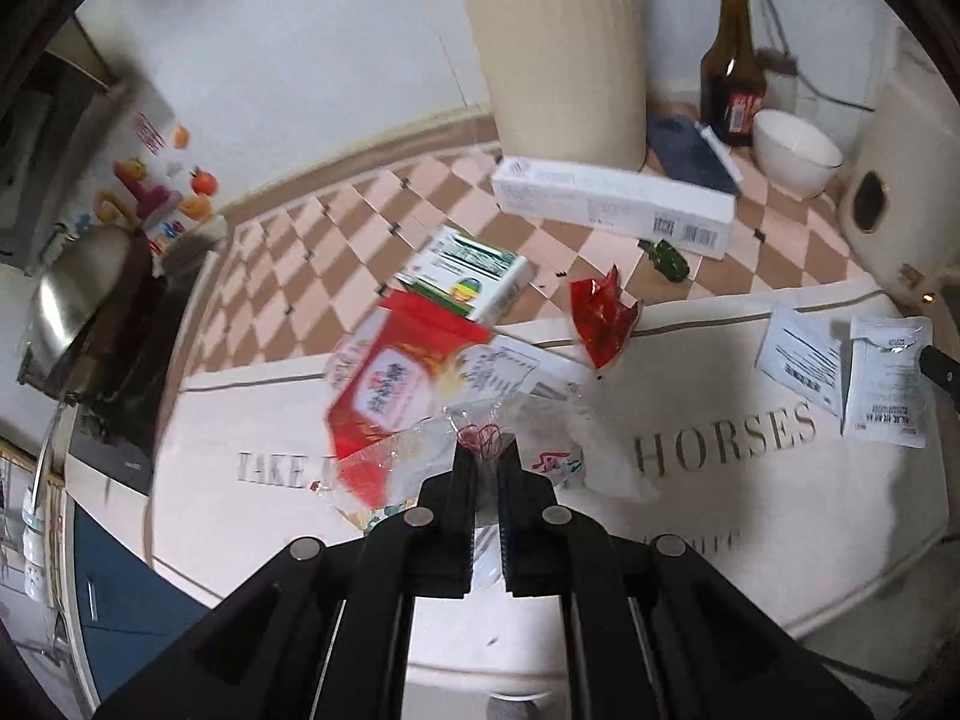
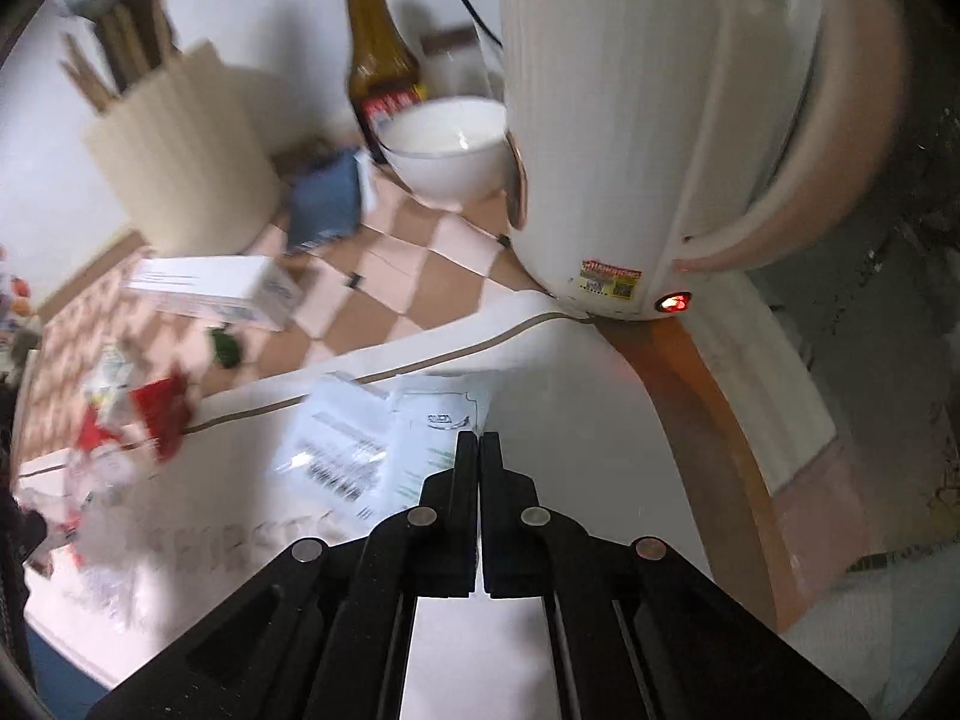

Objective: Collect trash
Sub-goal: 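Grasp the clear plastic wrapper with the left tool while the right tool grasps a white paper slip, then lower both held items into the floor bin and open both tools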

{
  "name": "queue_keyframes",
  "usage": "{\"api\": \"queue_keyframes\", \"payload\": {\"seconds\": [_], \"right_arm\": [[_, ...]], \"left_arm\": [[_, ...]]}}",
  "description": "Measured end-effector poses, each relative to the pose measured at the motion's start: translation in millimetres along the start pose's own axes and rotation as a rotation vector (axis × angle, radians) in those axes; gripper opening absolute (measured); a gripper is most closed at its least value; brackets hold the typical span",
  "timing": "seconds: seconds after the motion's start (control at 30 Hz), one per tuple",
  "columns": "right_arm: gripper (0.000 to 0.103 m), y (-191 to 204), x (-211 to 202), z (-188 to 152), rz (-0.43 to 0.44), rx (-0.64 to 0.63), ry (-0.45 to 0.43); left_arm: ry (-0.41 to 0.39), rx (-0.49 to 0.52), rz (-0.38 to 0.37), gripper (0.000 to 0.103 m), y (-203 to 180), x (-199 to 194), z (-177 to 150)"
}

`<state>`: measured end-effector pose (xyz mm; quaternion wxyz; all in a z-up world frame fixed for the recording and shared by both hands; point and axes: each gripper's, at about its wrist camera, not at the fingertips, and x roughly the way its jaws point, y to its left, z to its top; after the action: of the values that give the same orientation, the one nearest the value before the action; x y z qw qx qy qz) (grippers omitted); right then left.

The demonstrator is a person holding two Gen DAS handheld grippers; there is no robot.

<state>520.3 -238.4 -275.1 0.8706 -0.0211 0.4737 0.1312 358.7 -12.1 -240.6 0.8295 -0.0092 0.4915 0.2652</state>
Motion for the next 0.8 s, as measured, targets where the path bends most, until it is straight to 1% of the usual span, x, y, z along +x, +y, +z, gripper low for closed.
{"api": "queue_keyframes", "payload": {"seconds": [0.07,0.17,0.27,0.33,0.43,0.5,0.57,0.6,0.67,0.73,0.8], "right_arm": [[0.000,1,-24,-10,0.047,0.014,-0.009],[0.000,9,-58,-38,0.099,0.012,-0.019],[0.000,24,-91,-77,0.163,0.014,-0.003],[0.000,32,-111,-107,0.189,0.013,0.007],[0.000,48,-132,-156,0.224,0.025,0.040],[0.000,64,-144,-195,0.236,0.020,0.072],[0.000,79,-148,-230,0.230,-0.003,0.101],[0.000,84,-146,-246,0.225,-0.009,0.119],[0.000,95,-131,-285,0.223,-0.017,0.181],[0.000,103,-104,-319,0.213,-0.014,0.252],[0.000,107,-73,-352,0.205,-0.002,0.322]], "left_arm": [[-0.025,0.005,-0.012,0.004,11,-17,-13],[-0.042,-0.001,-0.045,0.004,33,-41,-36],[-0.048,-0.008,-0.093,0.004,58,-60,-68],[-0.042,-0.012,-0.118,0.004,73,-66,-92],[0.003,-0.034,-0.173,0.004,99,-67,-132],[0.045,-0.053,-0.202,0.004,114,-59,-160],[0.110,-0.075,-0.235,0.004,127,-41,-190],[0.155,-0.089,-0.251,0.004,132,-28,-206],[0.258,-0.129,-0.288,0.004,138,5,-238],[0.360,-0.172,-0.324,0.004,141,45,-271],[0.470,-0.222,-0.360,0.004,139,96,-305]]}}
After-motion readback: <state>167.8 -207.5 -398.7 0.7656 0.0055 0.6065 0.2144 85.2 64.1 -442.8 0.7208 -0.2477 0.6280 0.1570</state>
